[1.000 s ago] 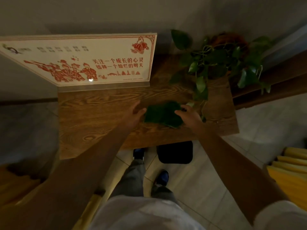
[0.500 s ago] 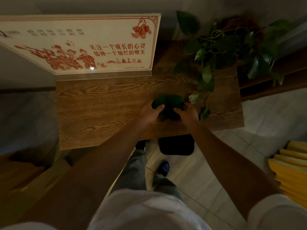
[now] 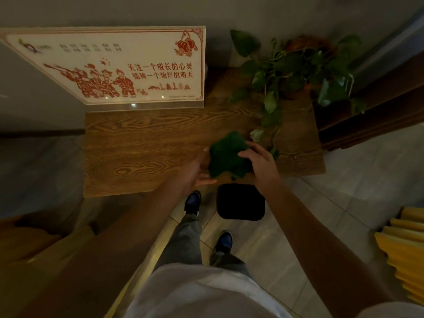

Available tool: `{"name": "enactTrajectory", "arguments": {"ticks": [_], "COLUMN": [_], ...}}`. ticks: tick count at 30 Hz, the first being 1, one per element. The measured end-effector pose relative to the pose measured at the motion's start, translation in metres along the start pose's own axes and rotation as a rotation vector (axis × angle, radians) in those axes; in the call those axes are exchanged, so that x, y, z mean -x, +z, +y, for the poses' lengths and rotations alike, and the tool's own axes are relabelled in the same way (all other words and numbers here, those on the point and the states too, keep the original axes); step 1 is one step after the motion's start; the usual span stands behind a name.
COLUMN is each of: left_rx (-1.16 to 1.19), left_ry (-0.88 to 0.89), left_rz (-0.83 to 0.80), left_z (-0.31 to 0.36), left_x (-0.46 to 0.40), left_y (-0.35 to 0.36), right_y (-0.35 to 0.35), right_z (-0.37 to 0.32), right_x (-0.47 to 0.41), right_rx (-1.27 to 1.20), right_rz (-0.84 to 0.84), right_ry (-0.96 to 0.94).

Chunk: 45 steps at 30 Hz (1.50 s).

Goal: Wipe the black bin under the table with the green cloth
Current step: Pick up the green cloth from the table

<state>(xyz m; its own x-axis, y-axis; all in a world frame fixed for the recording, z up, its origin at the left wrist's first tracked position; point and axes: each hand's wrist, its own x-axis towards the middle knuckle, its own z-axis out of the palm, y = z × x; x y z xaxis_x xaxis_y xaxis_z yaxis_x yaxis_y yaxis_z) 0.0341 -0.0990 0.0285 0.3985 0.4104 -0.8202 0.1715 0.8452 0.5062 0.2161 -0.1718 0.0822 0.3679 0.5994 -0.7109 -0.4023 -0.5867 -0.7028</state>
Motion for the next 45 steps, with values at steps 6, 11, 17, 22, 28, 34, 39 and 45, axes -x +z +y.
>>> {"name": "enactTrajectory", "arguments": {"ticks": [6,11,17,22,28,34,39,45], "left_rx": [-0.017,0.183,0.368,0.323,0.252,0.226,0.243,0.182], "left_ry": [0.104,0.199,0.178,0.150,0.162,0.141,0.116,0.111], "left_rz": [0.080,0.023,-0.092,-0.139,-0.091,-0.054,-0.009,0.117], "left_z": [-0.035,-0.073,-0.107,-0.132,-0.170,-0.221,-0.262,-0.319], "left_x": [0.054,0.103,0.145,0.168,0.179,0.193,0.198,0.189], "left_y": [0.025,0.074,0.111,0.113,0.085,0.047,0.033,0.050], "right_y": [-0.026,-0.054,-0.089,-0.114,-0.106,-0.078,-0.056,-0.069], "right_z": [0.013,0.041,0.079,0.106,0.150,0.225,0.290,0.337], "right_x": [0.054,0.105,0.150,0.175,0.198,0.234,0.259,0.267], "right_rx": [-0.199,-0.326,-0.419,-0.450,-0.389,-0.482,-0.691,-0.743], "right_rz": [-0.074,-0.171,-0.200,-0.133,-0.005,0.059,0.041,-0.098], "right_ry": [-0.068,-0.073,-0.030,-0.011,-0.042,-0.004,0.155,0.242]}}
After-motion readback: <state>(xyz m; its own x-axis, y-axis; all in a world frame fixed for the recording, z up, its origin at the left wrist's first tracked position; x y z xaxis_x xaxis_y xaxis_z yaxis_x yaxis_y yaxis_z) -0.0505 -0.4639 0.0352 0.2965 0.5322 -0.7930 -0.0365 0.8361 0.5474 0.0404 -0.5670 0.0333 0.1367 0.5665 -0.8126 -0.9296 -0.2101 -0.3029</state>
